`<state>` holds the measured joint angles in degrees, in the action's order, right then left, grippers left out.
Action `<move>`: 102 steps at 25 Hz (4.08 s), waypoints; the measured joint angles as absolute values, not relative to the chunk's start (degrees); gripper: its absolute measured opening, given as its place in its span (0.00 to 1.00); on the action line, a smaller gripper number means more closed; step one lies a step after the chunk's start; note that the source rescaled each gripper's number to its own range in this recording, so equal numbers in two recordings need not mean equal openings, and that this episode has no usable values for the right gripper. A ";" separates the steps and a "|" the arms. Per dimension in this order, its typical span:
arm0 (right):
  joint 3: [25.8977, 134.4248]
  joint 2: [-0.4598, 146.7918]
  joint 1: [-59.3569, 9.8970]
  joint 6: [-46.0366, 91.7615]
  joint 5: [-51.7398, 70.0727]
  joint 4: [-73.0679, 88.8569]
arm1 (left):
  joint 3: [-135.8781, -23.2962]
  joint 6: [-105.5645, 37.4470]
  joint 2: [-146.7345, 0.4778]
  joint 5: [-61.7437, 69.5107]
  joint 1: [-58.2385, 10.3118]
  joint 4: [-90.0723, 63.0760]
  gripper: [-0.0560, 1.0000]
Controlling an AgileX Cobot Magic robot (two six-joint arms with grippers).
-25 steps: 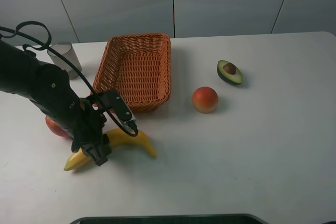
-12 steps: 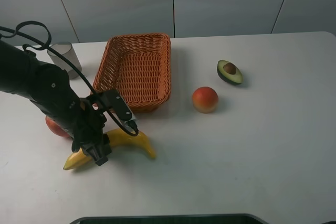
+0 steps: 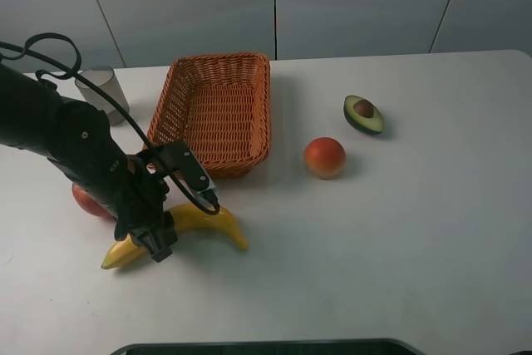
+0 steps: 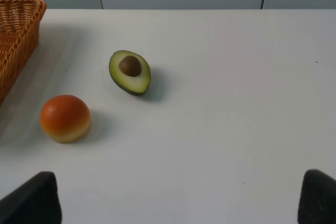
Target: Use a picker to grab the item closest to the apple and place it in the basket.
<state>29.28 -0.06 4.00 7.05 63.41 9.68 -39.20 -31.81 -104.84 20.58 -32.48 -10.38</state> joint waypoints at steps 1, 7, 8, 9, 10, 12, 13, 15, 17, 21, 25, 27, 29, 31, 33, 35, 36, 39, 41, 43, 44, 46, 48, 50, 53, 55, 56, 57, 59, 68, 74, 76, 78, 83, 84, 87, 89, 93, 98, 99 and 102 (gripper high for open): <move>29.28 -0.06 4.00 7.05 63.41 9.68 | -39.20 -31.69 -104.60 20.81 -32.48 -10.54 0.06; 29.28 -0.06 4.00 7.05 63.41 9.68 | -39.09 -31.69 -100.11 25.44 -32.48 -11.89 0.06; 29.28 -0.06 4.00 7.05 63.41 9.68 | -39.09 -31.69 -98.95 26.09 -32.48 -11.92 0.06; 29.28 -0.06 4.00 7.05 63.41 9.68 | -39.09 -31.69 -97.89 26.88 -32.48 -11.92 0.06; 29.28 -0.06 4.00 6.93 63.41 9.68 | -39.03 -31.69 -96.51 27.84 -32.48 -11.92 0.06; 29.28 -0.06 4.00 6.93 63.41 9.68 | -39.03 -31.58 -93.57 29.79 -32.48 -11.92 0.06; 29.28 -0.06 4.00 6.93 63.41 9.68 | -39.03 -31.58 -92.26 30.98 -32.48 -11.92 0.06; 29.28 -0.06 4.00 6.93 63.41 9.68 | -39.03 -31.58 -88.98 33.18 -32.48 -12.02 0.06; 29.28 -0.06 4.00 6.93 63.41 9.68 | -39.03 -31.58 -86.01 35.48 -32.48 -12.14 0.06; 29.28 -0.06 4.00 6.93 63.41 9.68 | -38.96 -31.58 -80.07 38.33 -32.48 -13.68 0.06; 29.28 -0.06 4.00 6.93 63.41 9.68 | -38.96 -31.46 -75.27 38.76 -32.48 -17.43 0.06; 29.28 -0.06 4.00 6.93 63.41 9.68 | -39.56 -29.92 -74.45 39.17 -32.48 -18.32 0.06; 29.28 -0.06 4.00 6.93 63.41 9.68 | -40.91 -27.90 -74.34 39.29 -32.48 -18.71 0.06; 29.28 -0.06 4.00 6.93 63.41 9.68 | -43.08 -24.68 -74.69 38.19 -32.48 -18.19 0.06; 29.28 -0.06 4.00 6.93 63.41 9.68 | -45.63 -20.61 -75.64 37.02 -32.48 -16.81 0.06; 29.28 -0.06 4.00 6.93 63.41 9.68 | -48.96 -15.35 -77.31 36.46 -32.48 -14.86 0.06; 29.28 -0.06 4.00 6.93 63.41 9.68 | -50.44 -12.71 -78.57 36.31 -32.48 -13.64 0.06; 29.28 -0.06 4.00 6.93 63.41 9.68 | -55.86 -0.45 -83.14 35.21 -32.48 -8.11 0.06; 29.28 -0.06 4.00 6.93 63.41 9.68 | -59.09 7.31 -86.51 34.94 -32.48 -4.13 0.06; 29.28 -0.06 4.00 6.93 63.41 9.68 | -62.19 12.92 -90.06 34.86 -32.48 -0.41 0.06; 29.28 -0.06 4.00 6.93 63.41 9.68 | -63.32 15.64 -91.62 34.81 -32.48 0.77 0.06; 29.28 -0.06 4.00 6.93 63.41 9.68 | -65.53 20.31 -94.13 34.07 -32.48 3.44 0.06; 29.28 -0.06 4.00 6.93 63.41 9.68 | -67.39 24.43 -96.41 33.38 -32.48 5.91 0.06; 29.28 -0.06 4.00 6.93 63.41 9.68 | -69.06 28.43 -98.36 32.63 -32.48 8.64 0.06; 29.28 -0.06 4.00 6.93 63.41 9.68 | -70.25 35.97 -101.21 32.11 -32.48 12.75 0.06; 29.28 -0.06 4.00 6.93 63.41 9.68 | -70.35 39.71 -103.16 31.47 -32.48 15.02 0.06; 29.28 -0.06 4.00 6.93 63.41 9.68 | -70.35 41.44 -103.90 31.22 -32.48 16.02 0.06; 29.28 -0.06 4.00 6.93 63.41 9.68 | -70.35 42.94 -104.79 31.05 -32.48 17.12 0.06; 29.28 -0.06 4.00 6.93 63.41 9.68 | -70.35 46.65 -106.25 30.68 -32.48 19.20 0.06; 29.28 -0.06 4.00 6.93 63.41 9.68 | -70.35 53.36 -108.69 28.17 -32.48 25.48 0.06; 29.28 -0.06 4.00 6.93 63.41 9.68 | -70.44 53.71 -108.69 26.24 -32.48 25.99 0.93; 29.28 -0.06 4.00 6.93 63.41 9.68 | -70.44 53.71 -108.69 26.24 -32.48 26.07 0.97; 29.28 -0.06 4.00 6.93 63.41 9.68 | -70.44 53.71 -108.69 26.24 -32.48 26.11 0.99; 29.28 -0.06 4.00 6.93 63.41 9.68 | -70.44 53.18 -108.34 27.99 -32.48 26.11 0.99; 29.28 -0.06 4.00 6.93 63.41 9.68 | -70.44 52.11 -108.00 28.93 -32.48 26.11 0.99; 29.28 -0.06 4.00 6.93 63.41 9.68 | -70.44 47.01 -104.57 31.85 -32.48 26.11 0.99; 29.28 -0.06 4.00 6.93 63.41 9.68 | -70.44 43.50 -101.62 34.67 -32.48 26.11 0.99; 29.28 -0.06 4.00 6.93 63.41 9.68 | -70.44 39.40 -95.23 40.99 -32.48 27.92 0.99; 29.28 -0.06 4.00 6.93 63.41 9.68 | -68.89 36.70 -86.16 45.79 -32.48 28.95 0.99; 29.28 -0.06 4.00 6.93 63.41 9.68 | -67.58 36.43 -84.24 45.92 -32.48 28.71 0.99; 29.28 -0.06 4.00 6.93 63.41 9.68 | -62.99 36.06 -76.85 46.18 -32.48 28.19 0.99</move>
<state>29.28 -0.06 4.00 6.93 63.41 9.68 -62.99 36.06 -76.85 46.18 -32.48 28.19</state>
